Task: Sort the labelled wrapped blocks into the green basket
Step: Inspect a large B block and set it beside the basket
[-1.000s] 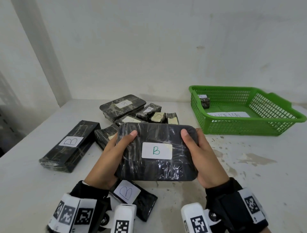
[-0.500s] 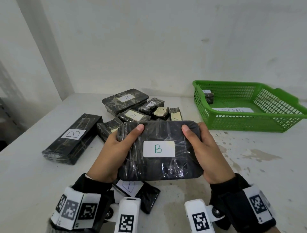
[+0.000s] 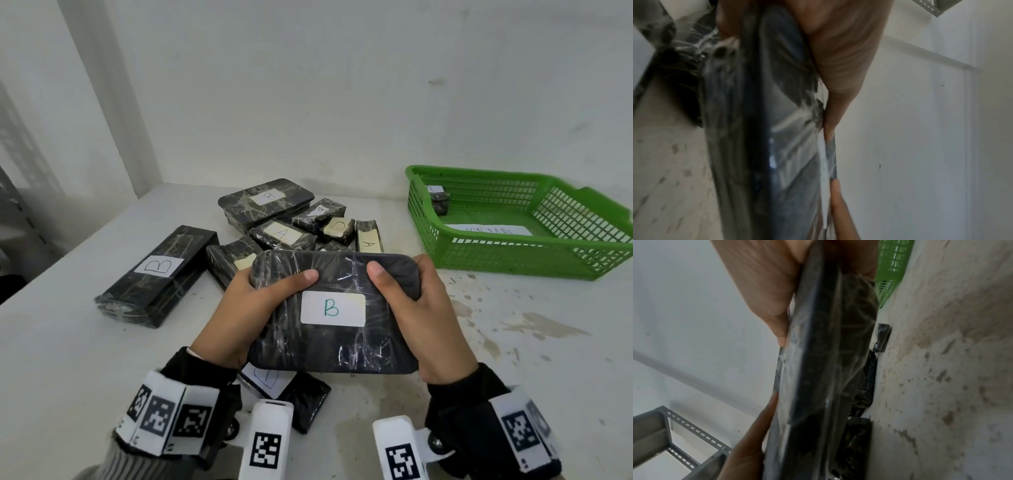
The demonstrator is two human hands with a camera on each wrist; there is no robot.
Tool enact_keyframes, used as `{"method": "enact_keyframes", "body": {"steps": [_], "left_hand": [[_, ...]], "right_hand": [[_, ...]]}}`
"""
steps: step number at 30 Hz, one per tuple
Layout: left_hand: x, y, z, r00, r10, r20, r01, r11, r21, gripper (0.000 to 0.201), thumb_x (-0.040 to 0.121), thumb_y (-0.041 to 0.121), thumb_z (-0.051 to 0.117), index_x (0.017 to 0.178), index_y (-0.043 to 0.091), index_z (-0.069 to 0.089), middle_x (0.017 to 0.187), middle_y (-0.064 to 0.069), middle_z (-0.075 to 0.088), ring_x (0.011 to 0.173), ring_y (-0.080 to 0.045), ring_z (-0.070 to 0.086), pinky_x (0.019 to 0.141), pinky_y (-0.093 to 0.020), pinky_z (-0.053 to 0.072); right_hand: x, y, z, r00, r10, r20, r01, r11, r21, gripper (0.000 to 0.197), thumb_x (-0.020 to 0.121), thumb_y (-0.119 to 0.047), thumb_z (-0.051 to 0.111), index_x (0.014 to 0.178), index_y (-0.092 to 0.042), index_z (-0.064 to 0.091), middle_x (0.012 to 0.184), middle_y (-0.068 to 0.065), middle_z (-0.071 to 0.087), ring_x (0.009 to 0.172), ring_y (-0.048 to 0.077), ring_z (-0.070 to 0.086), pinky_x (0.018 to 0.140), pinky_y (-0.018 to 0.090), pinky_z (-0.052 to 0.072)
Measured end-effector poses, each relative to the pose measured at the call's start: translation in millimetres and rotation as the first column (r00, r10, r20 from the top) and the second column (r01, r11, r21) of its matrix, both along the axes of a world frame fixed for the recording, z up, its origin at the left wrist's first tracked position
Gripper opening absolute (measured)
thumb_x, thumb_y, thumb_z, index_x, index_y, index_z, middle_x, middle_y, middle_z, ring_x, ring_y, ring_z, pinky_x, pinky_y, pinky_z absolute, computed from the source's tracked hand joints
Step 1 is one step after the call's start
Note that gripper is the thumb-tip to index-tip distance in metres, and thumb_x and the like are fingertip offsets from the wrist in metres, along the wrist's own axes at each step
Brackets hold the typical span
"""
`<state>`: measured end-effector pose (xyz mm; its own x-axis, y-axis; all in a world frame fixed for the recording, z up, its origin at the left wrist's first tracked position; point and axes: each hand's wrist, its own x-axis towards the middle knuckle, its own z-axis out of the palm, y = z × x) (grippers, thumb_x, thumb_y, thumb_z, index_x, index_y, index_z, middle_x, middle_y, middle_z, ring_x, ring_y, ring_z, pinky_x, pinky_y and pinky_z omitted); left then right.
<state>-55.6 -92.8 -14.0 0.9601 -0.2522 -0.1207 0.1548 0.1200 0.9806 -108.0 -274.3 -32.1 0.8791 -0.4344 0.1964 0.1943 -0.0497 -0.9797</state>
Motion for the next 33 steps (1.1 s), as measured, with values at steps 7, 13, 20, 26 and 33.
{"method": "enact_keyframes", "body": {"steps": [7, 13, 20, 26, 33], "left_hand": [[-1, -1, 0, 1.000, -0.017, 0.026, 0.016, 1.000, 0.008, 0.048, 0.060, 0.031, 0.080, 0.102, 0.009, 0.069, 0.093, -0.009, 0.077, 0.086, -0.026, 0.075, 0.085, -0.041, 0.056], [0, -3, -5, 0.999, 0.007, 0.039, -0.007, 1.000, 0.003, 0.035, 0.071, 0.022, 0.079, 0.101, 0.007, 0.070, 0.092, -0.009, 0.077, 0.086, -0.025, 0.075, 0.084, -0.040, 0.057], [1, -3, -7, 0.998, 0.009, 0.065, -0.007, 0.999, -0.034, 0.041, 0.066, 0.026, 0.080, 0.102, 0.008, 0.070, 0.093, -0.009, 0.077, 0.086, -0.027, 0.075, 0.082, -0.040, 0.057], [-1, 0, 1, 0.988, -0.046, 0.145, 0.053, 0.998, -0.046, 0.059, 0.074, 0.053, 0.061, 0.113, 0.010, 0.069, 0.105, -0.011, 0.075, 0.101, -0.028, 0.071, 0.099, -0.051, 0.049], [1, 5, 1, 0.978, -0.115, 0.173, 0.111, 0.993, 0.035, 0.073, 0.079, 0.083, 0.031, 0.118, 0.033, 0.067, 0.115, 0.001, 0.072, 0.110, -0.020, 0.067, 0.096, -0.051, 0.051]], "right_hand": [[-1, 0, 0, 0.999, -0.044, -0.014, 0.043, 0.998, -0.035, 0.059, 0.059, -0.040, 0.082, 0.102, -0.008, 0.057, 0.087, -0.007, 0.075, 0.082, 0.010, 0.072, 0.076, 0.030, 0.057], [1, -4, -3, 0.999, -0.036, -0.009, 0.035, 0.999, -0.036, 0.057, 0.061, -0.037, 0.082, 0.102, -0.007, 0.057, 0.087, -0.004, 0.075, 0.081, 0.011, 0.072, 0.072, 0.028, 0.056], [2, -7, -3, 1.000, 0.022, 0.010, -0.022, 1.000, 0.005, 0.055, 0.063, -0.042, 0.075, 0.103, -0.010, 0.055, 0.083, -0.009, 0.073, 0.079, 0.009, 0.071, 0.063, 0.018, 0.053], [4, -13, -4, 0.998, 0.037, 0.060, -0.037, 0.999, 0.004, 0.046, 0.069, -0.040, 0.074, 0.101, -0.014, 0.053, 0.086, -0.010, 0.073, 0.087, 0.011, 0.071, 0.075, 0.025, 0.056], [2, -21, 4, 0.973, -0.022, 0.228, 0.021, 1.000, 0.007, 0.056, 0.066, -0.031, 0.072, 0.110, -0.020, 0.040, 0.081, -0.022, 0.071, 0.079, -0.001, 0.069, 0.072, 0.018, 0.055]]}}
